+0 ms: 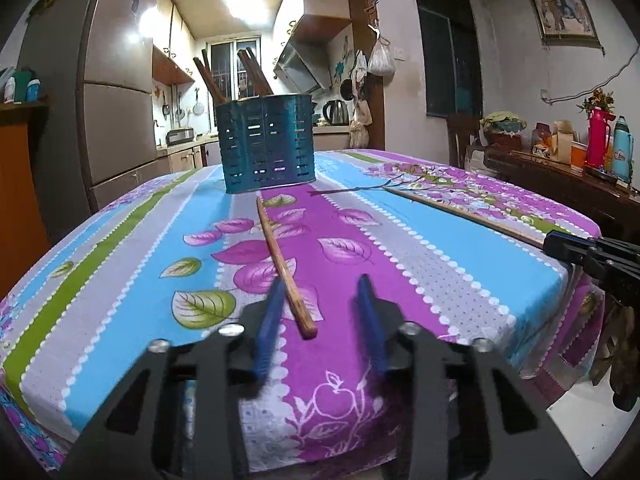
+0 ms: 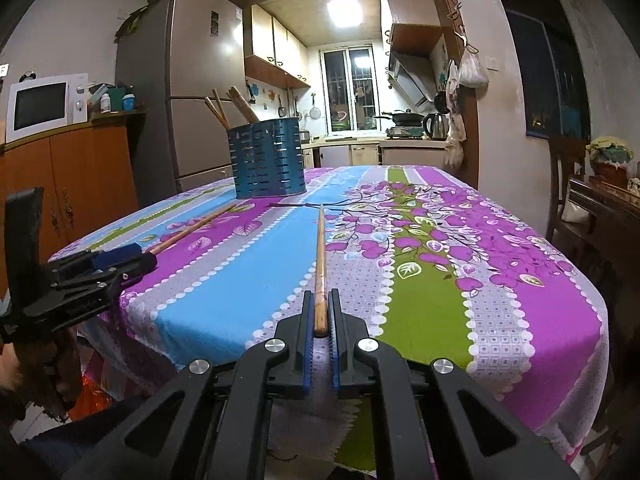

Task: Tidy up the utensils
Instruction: 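Close the left tool on a chopstick while the right tool grasps the last chopstick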

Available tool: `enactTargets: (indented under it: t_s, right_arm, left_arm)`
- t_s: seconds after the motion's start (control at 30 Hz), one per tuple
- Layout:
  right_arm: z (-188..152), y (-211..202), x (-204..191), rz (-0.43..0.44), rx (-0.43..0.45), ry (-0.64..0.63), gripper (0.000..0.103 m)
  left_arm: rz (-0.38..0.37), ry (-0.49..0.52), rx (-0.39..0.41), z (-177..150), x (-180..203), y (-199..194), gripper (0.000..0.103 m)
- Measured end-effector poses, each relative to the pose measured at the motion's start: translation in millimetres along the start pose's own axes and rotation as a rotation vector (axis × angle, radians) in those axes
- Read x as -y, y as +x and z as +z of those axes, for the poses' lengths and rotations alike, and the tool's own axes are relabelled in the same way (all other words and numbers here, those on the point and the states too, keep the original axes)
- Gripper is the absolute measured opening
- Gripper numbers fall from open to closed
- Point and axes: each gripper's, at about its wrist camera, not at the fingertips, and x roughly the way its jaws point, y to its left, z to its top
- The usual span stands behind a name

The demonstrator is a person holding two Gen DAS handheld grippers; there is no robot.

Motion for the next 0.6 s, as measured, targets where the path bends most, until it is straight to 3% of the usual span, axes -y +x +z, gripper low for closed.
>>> enactTargets:
  t_s: [0.1, 0.6]
  right_arm:
    - [0.2, 1.0, 0.3, 0.001, 0.0, 0.004, 0.008]
    - [-2.3, -1.2, -6.6, -0.006, -0.001, -0.029, 0.009]
  left_arm:
    - [0.015, -0.008, -0.005, -0.1, -4.8, -0.4, 0.017]
    - [0.085, -0.029, 0.019, -6.1, -18.0, -6.6, 0.018]
